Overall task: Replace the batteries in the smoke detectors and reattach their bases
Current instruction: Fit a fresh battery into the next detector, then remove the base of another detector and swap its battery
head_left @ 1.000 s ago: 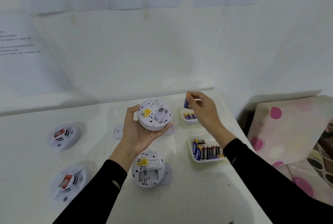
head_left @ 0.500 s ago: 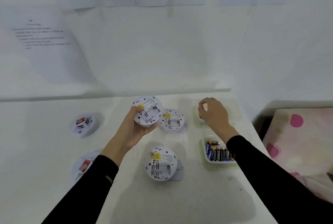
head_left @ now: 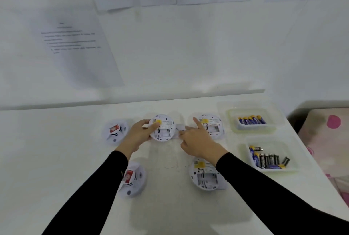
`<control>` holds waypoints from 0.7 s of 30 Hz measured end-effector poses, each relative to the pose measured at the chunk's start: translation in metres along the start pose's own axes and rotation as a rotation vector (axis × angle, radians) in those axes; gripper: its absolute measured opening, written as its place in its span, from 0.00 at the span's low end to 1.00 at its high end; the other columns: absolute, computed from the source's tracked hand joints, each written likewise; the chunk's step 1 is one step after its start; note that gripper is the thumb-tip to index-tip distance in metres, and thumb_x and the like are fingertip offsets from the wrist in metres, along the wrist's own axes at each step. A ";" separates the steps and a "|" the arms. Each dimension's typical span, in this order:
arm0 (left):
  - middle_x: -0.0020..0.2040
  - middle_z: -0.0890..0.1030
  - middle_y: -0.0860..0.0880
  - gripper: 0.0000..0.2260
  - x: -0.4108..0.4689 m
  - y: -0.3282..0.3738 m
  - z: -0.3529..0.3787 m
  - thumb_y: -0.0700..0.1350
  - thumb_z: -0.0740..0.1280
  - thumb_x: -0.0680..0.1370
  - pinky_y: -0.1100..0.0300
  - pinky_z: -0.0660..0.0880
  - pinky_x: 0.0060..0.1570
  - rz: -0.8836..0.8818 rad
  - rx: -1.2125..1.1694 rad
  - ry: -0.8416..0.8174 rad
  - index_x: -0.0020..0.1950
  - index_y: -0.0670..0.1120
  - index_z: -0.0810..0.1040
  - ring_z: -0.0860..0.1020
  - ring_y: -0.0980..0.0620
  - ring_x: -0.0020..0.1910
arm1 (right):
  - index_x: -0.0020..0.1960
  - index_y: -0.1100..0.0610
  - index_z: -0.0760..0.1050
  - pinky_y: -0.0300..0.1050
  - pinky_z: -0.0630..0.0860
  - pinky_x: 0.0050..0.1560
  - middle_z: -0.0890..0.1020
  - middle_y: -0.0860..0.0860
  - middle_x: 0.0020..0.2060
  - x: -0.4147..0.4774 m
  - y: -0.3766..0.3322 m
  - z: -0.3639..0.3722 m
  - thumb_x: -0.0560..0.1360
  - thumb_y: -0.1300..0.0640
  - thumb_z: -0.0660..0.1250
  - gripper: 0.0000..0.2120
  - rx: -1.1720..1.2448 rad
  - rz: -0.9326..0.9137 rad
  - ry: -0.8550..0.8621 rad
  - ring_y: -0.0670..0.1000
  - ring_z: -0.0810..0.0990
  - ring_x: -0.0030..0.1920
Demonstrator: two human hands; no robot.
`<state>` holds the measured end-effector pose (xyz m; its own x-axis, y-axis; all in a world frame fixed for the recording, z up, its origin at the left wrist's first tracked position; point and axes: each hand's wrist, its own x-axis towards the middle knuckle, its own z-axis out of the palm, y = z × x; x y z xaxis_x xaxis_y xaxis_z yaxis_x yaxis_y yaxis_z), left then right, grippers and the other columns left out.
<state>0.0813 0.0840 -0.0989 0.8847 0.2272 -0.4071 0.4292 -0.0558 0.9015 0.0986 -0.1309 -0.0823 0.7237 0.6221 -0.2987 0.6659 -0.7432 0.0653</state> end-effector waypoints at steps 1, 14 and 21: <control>0.49 0.84 0.43 0.18 0.001 0.000 -0.003 0.50 0.73 0.76 0.59 0.81 0.46 0.003 0.019 -0.031 0.62 0.43 0.78 0.83 0.49 0.48 | 0.72 0.56 0.66 0.58 0.33 0.74 0.69 0.49 0.72 0.000 -0.002 0.000 0.80 0.54 0.51 0.22 0.009 -0.005 -0.010 0.50 0.63 0.74; 0.46 0.85 0.40 0.12 0.017 -0.005 -0.019 0.51 0.69 0.79 0.55 0.82 0.47 0.137 0.317 -0.050 0.47 0.42 0.83 0.83 0.45 0.45 | 0.72 0.48 0.66 0.52 0.33 0.76 0.62 0.43 0.75 0.006 -0.009 -0.002 0.78 0.57 0.55 0.23 0.266 0.050 -0.013 0.40 0.62 0.73; 0.60 0.78 0.48 0.20 0.008 0.003 -0.034 0.55 0.70 0.77 0.58 0.73 0.57 0.403 0.539 0.137 0.63 0.44 0.80 0.77 0.49 0.57 | 0.64 0.52 0.75 0.45 0.55 0.73 0.74 0.47 0.67 0.011 -0.019 -0.001 0.78 0.60 0.57 0.17 0.489 0.204 0.316 0.45 0.74 0.64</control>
<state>0.0835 0.1190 -0.0939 0.9785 0.2063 -0.0012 0.1337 -0.6295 0.7654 0.0941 -0.1091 -0.0860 0.8962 0.4431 -0.0247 0.4025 -0.8351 -0.3750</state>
